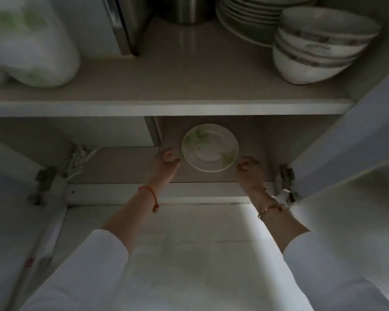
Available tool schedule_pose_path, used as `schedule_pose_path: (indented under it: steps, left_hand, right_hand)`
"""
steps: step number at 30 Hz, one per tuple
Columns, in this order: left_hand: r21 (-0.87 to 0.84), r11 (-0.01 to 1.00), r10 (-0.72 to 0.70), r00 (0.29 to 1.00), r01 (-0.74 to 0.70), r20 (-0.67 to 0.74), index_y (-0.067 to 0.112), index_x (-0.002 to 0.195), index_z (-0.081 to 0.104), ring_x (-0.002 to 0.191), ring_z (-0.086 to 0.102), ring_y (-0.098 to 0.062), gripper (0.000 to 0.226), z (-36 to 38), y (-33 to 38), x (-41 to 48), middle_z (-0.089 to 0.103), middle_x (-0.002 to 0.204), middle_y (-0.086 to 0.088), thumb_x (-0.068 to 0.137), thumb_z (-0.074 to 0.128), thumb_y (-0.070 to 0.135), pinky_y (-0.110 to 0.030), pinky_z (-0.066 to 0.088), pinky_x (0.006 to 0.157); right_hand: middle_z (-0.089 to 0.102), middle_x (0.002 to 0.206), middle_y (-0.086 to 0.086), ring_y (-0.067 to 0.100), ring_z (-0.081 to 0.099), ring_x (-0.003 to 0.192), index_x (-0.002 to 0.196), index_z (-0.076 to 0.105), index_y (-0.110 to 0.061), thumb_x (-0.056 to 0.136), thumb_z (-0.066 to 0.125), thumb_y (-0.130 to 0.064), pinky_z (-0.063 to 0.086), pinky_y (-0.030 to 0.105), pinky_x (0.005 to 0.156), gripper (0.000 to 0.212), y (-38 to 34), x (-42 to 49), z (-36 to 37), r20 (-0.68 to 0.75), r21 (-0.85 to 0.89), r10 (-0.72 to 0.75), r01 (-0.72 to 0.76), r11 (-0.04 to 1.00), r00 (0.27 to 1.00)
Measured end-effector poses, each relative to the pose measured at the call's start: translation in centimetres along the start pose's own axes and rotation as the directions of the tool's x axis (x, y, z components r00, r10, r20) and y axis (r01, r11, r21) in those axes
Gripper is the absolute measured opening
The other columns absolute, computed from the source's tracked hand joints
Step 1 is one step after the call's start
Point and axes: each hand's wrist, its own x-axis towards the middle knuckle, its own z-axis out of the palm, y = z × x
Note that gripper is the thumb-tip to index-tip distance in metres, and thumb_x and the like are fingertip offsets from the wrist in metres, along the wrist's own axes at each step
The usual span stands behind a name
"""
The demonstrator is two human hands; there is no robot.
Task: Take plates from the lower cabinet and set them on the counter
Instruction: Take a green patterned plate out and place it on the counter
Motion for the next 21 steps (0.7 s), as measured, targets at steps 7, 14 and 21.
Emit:
schedule_pose_path:
  steps: [7,14,21]
  left_hand:
    - [0.211,0.964,0.157,0.986,-0.164,0.050,0.000,0.136,0.054,0.128,0.057,-0.032,0.055,3.2,-1.1,6.4,0.059,0.138,-0.021,0.087,0.071,0.019,-0.027,0.044,0.101]
    - [0.227,0.956,0.162,0.980,-0.186,0.120,0.002,0.117,0.068,0.113,0.064,-0.037,0.045,4.4,-0.8,8.0,0.070,0.117,-0.021,0.076,0.069,0.022,-0.046,0.050,0.099]
    - [0.055,0.979,0.191,0.976,-0.198,0.100,-0.004,0.119,0.067,0.114,0.065,-0.035,0.054,5.0,-1.3,8.0,0.070,0.117,-0.024,0.068,0.063,-0.021,-0.049,0.052,0.098]
  right_hand:
    - [0.064,0.116,0.026,0.036,0.055,0.115,0.112,0.062,0.004,0.092,0.053,-0.012,0.032,0.032,0.091,0.028,2.2,7.5,2.7,0.081,-0.165,-0.018,0.032,0.986,0.997]
    - [0.062,0.121,0.023,0.032,0.053,0.113,0.118,0.063,0.000,0.086,0.060,-0.012,0.031,0.026,0.077,0.035,2.6,9.0,4.3,0.060,-0.117,0.067,-0.059,0.991,0.996]
    - [0.060,0.120,0.024,0.030,0.050,0.112,0.122,0.061,0.001,0.082,0.059,-0.019,0.035,0.027,0.083,0.044,2.7,8.1,4.6,0.036,-0.008,0.041,-0.040,0.999,0.999]
